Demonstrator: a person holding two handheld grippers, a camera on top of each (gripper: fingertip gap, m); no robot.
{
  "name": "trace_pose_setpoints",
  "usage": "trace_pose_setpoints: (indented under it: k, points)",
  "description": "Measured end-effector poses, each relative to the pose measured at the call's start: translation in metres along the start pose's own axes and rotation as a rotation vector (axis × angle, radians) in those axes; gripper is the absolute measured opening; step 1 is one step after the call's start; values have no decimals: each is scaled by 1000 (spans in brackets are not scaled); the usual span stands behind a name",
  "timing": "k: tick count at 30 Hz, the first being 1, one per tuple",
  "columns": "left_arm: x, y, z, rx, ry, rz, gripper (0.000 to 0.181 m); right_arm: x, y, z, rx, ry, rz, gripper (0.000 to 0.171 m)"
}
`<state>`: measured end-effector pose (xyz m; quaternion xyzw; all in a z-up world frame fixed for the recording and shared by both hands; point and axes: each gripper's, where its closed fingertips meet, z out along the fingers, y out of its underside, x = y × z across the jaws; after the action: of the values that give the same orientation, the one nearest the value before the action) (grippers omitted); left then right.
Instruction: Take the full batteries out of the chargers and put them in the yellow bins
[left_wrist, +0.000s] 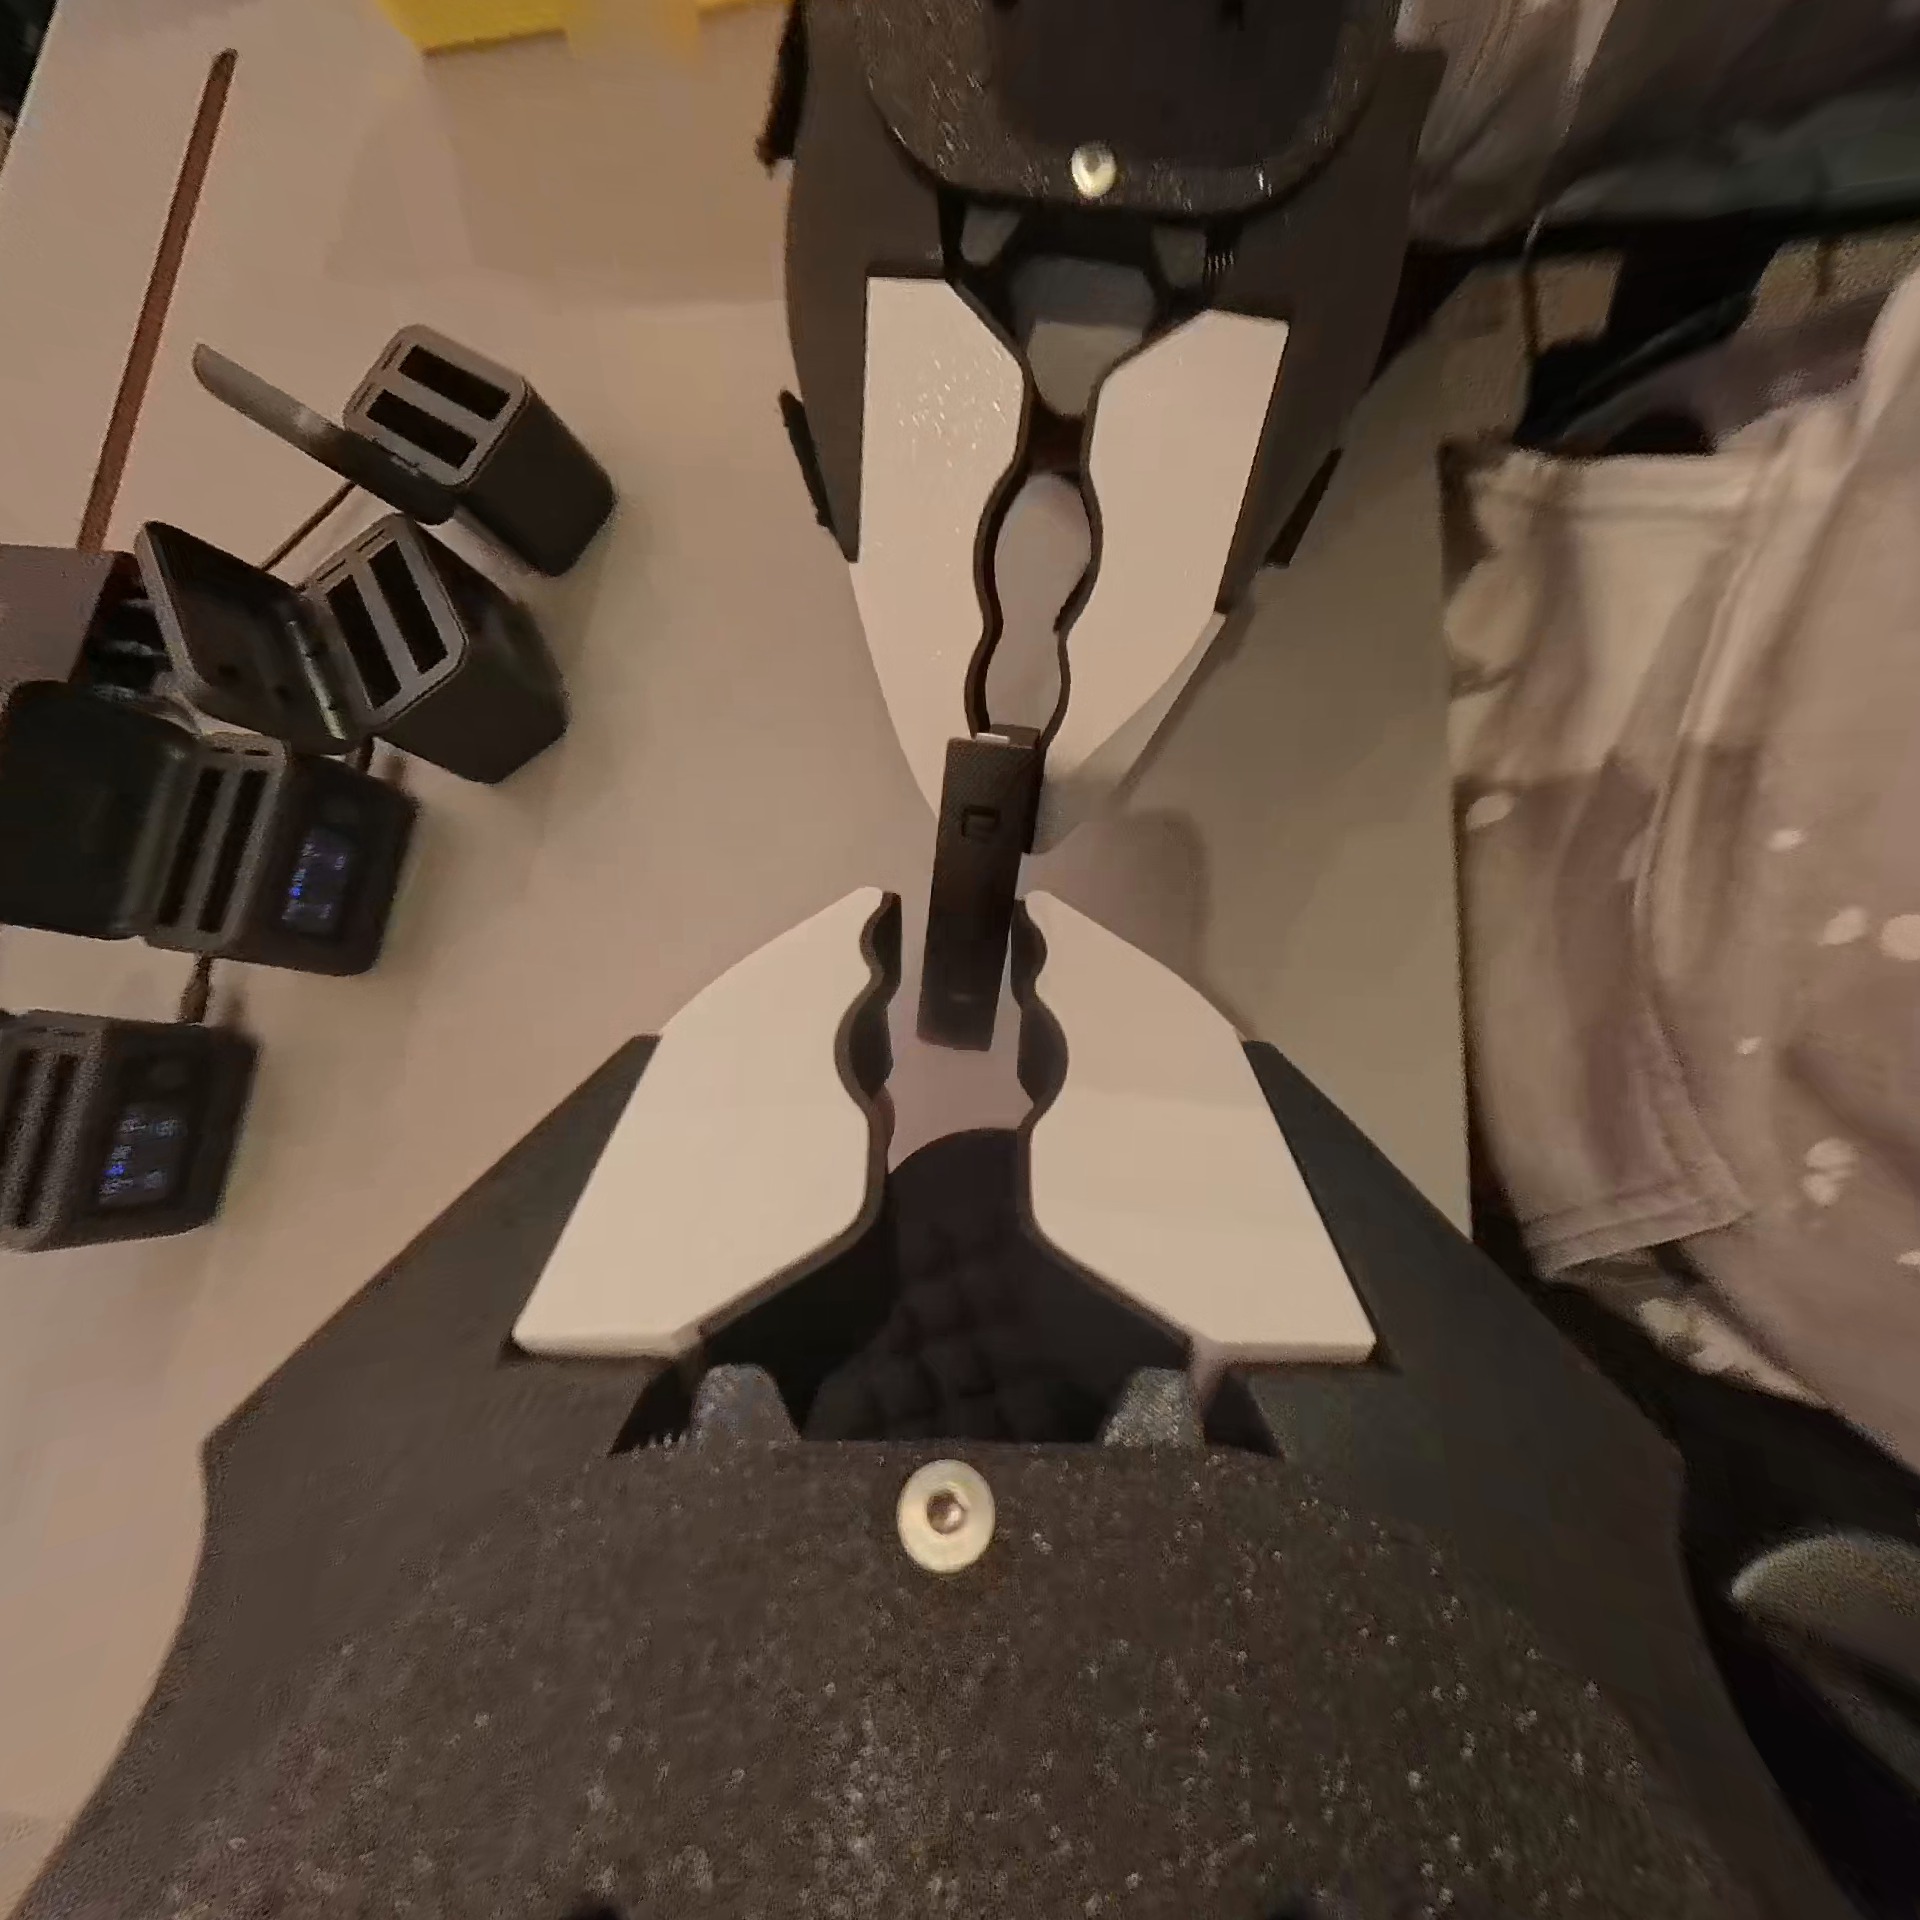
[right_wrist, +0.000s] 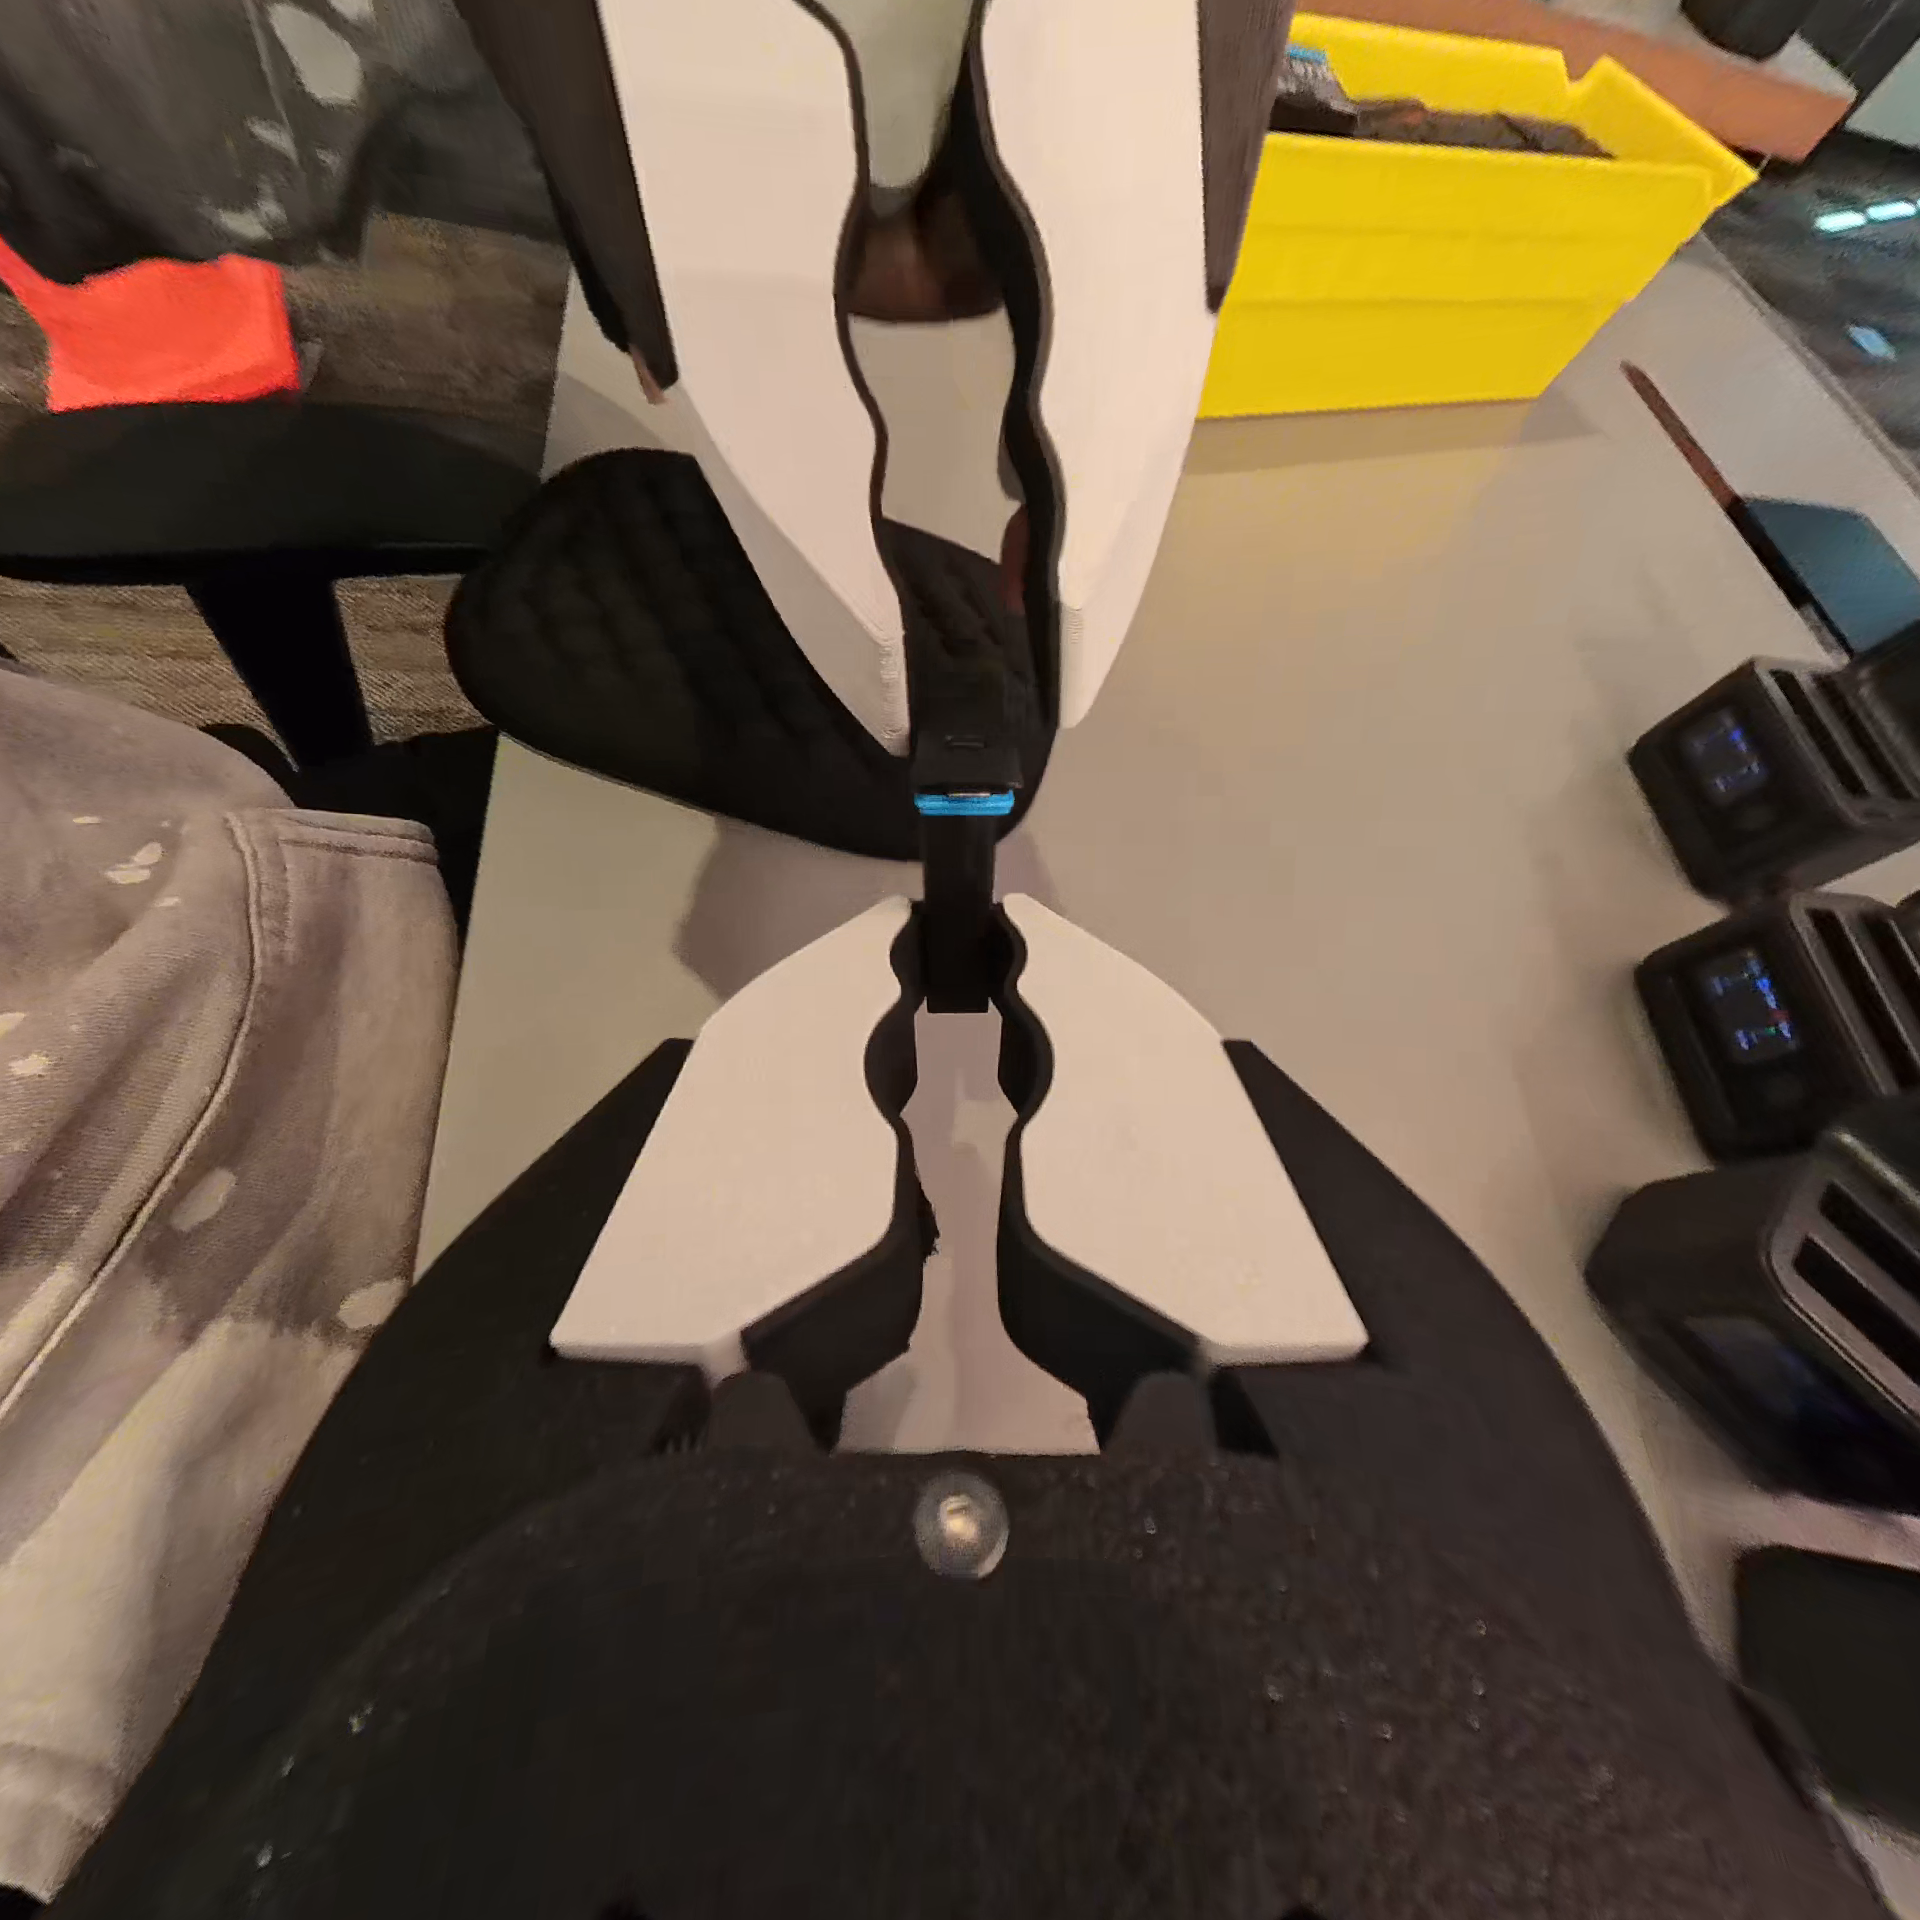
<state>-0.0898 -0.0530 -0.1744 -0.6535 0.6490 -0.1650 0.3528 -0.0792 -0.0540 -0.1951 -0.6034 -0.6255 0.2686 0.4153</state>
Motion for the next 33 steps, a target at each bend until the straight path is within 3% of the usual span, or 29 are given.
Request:
trace_pose_setpoints:
  k: [5, 13, 16, 19, 26, 33]
  points:
    - [-3, 4, 8, -140, -23, 123, 15, 6, 3, -3, -10, 20, -3, 10]
    - [-24, -7, 7, -125, -3, 99, 15, 25, -1, -19, 82, 123, 56, 11]
    - [-56, -3, -3, -167, -59, 104, 15, 43, 4, -32, 95, 201, 104, 27]
    - [-105, 8, -16, -243, -136, 100, 15, 58, 13, -48, 120, 260, 150, 28]
    - [-222, 49, -23, -457, -214, 50, 15, 88, 37, -69, 179, 412, 243, 24]
    - [-283, 74, -5, -569, -179, 12, 15, 126, 66, -106, 223, 699, 528, 6]
